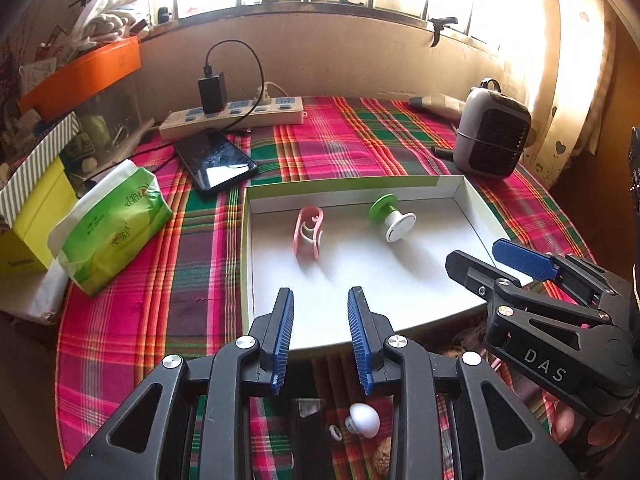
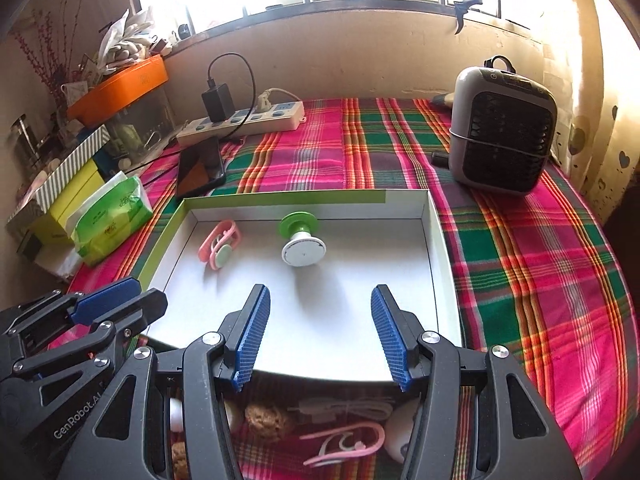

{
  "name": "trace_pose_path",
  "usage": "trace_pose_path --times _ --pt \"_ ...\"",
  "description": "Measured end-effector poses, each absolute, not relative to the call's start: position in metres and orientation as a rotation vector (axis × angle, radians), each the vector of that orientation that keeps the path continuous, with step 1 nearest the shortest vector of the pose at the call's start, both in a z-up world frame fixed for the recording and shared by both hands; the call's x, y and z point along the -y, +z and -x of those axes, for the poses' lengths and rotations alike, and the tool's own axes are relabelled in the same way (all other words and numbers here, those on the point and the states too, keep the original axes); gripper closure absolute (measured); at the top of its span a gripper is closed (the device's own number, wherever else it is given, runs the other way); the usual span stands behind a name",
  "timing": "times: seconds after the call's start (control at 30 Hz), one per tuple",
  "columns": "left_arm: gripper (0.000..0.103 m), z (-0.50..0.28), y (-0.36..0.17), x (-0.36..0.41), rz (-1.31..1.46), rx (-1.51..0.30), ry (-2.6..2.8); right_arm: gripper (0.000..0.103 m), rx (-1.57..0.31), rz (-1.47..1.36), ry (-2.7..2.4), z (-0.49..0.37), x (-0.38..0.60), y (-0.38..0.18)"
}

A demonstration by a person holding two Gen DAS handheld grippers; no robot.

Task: Organize objects
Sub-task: 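Withdraw both tools from the box back toward the remaining objects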

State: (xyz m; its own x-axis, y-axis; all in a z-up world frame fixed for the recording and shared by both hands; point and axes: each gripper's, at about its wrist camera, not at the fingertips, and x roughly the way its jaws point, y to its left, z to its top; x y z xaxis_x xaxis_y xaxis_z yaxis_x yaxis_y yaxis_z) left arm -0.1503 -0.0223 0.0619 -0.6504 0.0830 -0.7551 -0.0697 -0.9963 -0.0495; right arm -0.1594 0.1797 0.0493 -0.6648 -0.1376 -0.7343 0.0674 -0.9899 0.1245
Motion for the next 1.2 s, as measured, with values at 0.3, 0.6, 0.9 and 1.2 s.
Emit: trace_pose_path --times 0.3,0.6,0.9,1.2 --pt "0.077 0.125 0.057 0.028 1.275 0.058 2.794 0.049 0.130 -1.190 -2.765 0.128 -0.176 0.048" --pt "0.077 0.096 0.051 0.043 1.258 0.137 2.812 0.049 0.115 -1.143 -2.746 0.098 -0.173 0.045" --pt "0.075 0.073 0.037 0.059 1.274 0.177 2.797 0.049 0.119 -1.111 -2.669 0.074 -0.165 0.032" --pt "0.074 0.060 0.030 0.061 1.254 0.231 2.737 0.049 0.100 -1.100 -2.579 0.062 -0.149 0.022"
